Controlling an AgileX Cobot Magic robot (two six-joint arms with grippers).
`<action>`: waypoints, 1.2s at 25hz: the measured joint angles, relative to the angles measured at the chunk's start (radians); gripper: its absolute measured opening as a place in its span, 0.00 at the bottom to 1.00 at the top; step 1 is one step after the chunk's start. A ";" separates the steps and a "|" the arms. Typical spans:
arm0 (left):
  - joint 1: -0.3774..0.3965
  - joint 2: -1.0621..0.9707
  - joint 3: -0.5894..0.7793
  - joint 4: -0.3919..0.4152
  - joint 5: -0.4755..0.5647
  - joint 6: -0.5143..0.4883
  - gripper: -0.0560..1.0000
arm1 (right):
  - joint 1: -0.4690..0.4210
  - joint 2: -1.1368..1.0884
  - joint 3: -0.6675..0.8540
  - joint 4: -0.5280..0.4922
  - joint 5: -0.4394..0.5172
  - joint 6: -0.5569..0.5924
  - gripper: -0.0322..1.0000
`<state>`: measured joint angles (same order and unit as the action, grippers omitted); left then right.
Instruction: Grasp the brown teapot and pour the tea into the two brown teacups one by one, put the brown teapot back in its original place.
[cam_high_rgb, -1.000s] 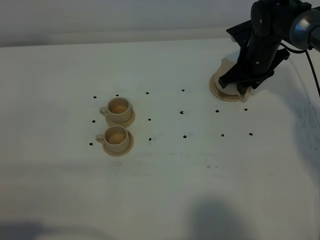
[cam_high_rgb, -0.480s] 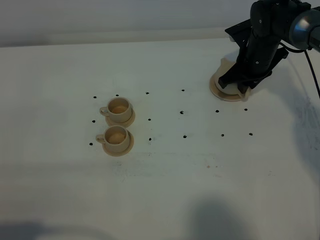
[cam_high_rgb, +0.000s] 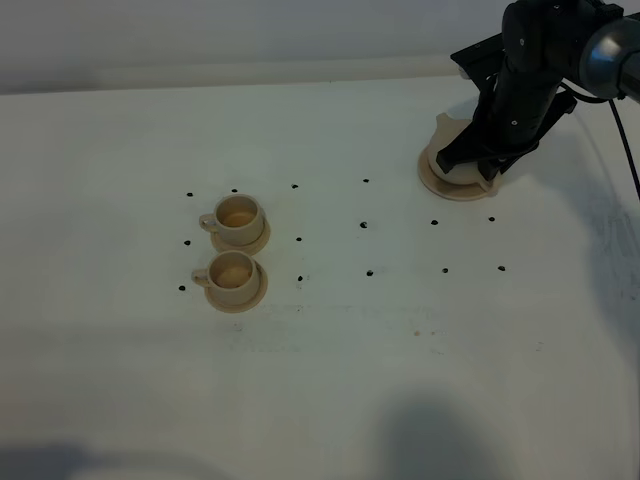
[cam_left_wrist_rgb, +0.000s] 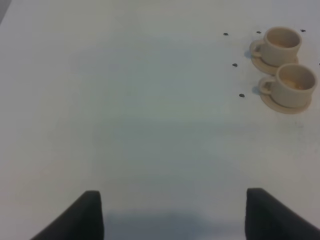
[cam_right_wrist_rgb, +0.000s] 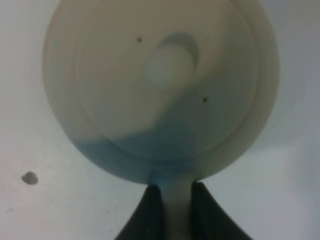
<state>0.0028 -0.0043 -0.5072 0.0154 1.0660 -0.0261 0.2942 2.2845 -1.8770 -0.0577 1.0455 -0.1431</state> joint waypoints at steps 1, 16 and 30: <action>0.000 0.000 0.000 0.000 0.000 0.000 0.59 | 0.000 0.000 0.000 0.000 -0.002 0.000 0.12; 0.000 0.000 0.000 0.000 0.001 0.000 0.59 | 0.000 -0.023 0.000 0.034 -0.097 0.038 0.12; 0.000 0.000 0.000 0.000 0.001 0.000 0.59 | 0.029 -0.079 0.000 0.021 -0.030 0.028 0.12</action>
<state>0.0028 -0.0043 -0.5072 0.0154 1.0669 -0.0261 0.3229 2.2050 -1.8770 -0.0370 1.0158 -0.1152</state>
